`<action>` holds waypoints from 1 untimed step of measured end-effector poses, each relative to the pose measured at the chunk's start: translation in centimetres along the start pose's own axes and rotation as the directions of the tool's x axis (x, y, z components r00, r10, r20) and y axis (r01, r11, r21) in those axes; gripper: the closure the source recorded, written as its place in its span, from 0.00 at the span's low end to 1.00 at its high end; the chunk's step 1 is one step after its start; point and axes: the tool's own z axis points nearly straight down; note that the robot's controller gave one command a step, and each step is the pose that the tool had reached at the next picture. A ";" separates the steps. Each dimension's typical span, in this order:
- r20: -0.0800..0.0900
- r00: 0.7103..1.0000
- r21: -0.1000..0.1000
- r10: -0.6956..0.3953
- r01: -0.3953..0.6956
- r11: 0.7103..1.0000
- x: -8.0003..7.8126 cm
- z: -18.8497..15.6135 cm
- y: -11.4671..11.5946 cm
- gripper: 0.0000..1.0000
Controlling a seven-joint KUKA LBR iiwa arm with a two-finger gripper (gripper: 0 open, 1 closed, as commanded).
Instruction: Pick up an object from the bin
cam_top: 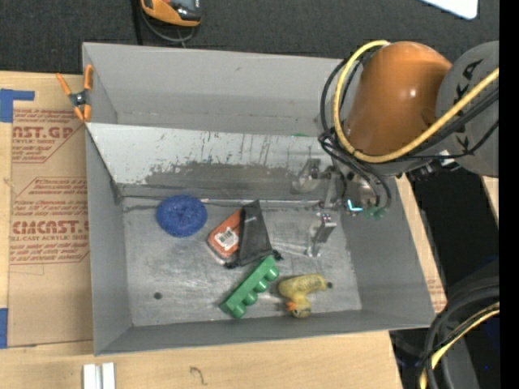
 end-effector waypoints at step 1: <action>0.008 1.000 0.000 0.000 0.000 1.000 -0.1 -0.4 0.0 1.00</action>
Offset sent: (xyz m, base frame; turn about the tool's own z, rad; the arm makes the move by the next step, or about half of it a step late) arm 0.0000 0.0000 0.0000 0.0000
